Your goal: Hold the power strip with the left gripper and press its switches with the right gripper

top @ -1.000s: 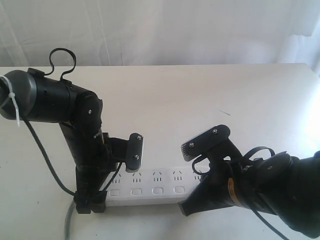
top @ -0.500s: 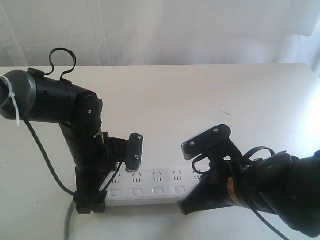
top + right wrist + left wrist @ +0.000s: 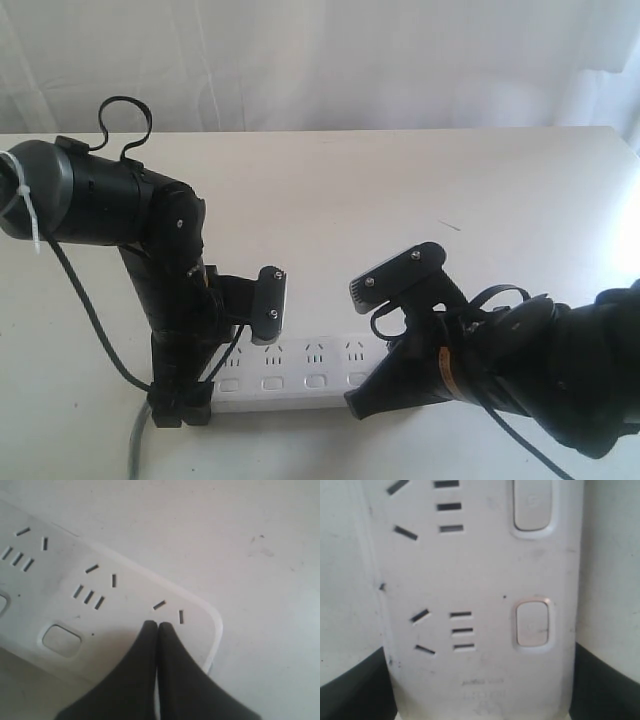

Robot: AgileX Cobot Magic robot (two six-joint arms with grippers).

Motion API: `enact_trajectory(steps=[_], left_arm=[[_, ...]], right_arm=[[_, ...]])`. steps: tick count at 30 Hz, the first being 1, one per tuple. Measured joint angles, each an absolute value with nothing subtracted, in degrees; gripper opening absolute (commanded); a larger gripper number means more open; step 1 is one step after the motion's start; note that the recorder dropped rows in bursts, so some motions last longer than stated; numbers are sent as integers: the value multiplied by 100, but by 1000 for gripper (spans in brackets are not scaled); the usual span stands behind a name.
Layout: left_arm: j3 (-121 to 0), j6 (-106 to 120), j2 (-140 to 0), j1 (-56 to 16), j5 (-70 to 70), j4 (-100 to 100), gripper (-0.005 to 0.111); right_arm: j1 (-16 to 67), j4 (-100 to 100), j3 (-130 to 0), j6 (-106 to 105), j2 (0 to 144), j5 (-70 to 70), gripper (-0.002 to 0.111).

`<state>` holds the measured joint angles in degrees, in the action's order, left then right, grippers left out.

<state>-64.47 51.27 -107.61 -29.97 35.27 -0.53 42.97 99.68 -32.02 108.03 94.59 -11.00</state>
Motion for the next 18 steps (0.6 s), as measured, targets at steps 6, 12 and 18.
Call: enact_trajectory(steps=[6, 12, 18], left_arm=[[-6447, 5127, -10761, -2997, 3527, -53, 0], [-6447, 5127, -10761, -2997, 3527, -53, 0], [-6447, 5127, -10761, -2997, 3527, -53, 0]], right_arm=[[4297, 9968, -3202, 10816, 9459, -1035, 0], [4297, 9968, -3202, 10829, 9459, -1017, 0], [4360, 9941, -3137, 10829, 9293, -966, 0]])
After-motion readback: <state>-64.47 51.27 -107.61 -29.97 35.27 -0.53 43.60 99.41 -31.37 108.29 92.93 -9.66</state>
